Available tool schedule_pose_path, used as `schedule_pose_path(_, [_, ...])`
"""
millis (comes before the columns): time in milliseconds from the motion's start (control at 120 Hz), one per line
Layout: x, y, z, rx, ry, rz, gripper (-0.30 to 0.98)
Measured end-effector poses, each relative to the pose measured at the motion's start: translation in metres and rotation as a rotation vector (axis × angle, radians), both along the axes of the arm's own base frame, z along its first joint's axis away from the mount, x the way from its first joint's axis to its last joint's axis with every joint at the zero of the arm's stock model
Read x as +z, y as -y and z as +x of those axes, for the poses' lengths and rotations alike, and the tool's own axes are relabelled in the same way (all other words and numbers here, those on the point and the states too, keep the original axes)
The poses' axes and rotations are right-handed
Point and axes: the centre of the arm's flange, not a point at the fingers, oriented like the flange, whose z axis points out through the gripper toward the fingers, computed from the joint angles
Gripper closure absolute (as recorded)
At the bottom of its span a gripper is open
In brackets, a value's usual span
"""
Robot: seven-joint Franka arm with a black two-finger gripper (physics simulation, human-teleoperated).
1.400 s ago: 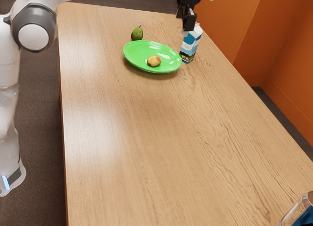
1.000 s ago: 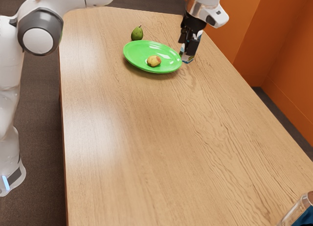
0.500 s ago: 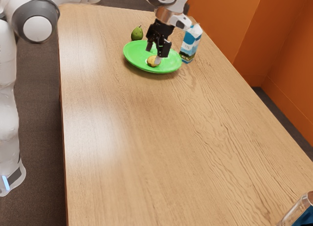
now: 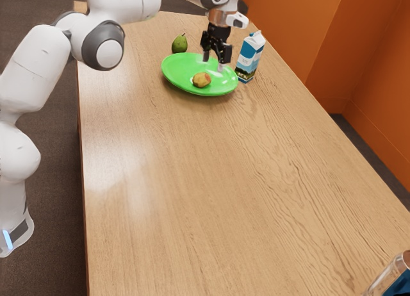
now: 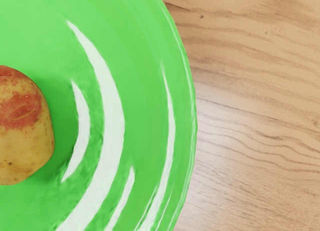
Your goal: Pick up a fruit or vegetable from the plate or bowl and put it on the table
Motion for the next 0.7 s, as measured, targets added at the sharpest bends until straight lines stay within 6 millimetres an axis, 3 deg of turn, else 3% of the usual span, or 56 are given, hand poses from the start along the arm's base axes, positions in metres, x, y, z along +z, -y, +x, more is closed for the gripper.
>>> schedule_pose_path(375, [-0.045, -0.085, -0.018, -0.061, -0.023, -0.001, 0.00])
schedule_pose_path(700, [-0.095, -0.096, 0.001, -0.175, 0.026, -0.018, 0.00])
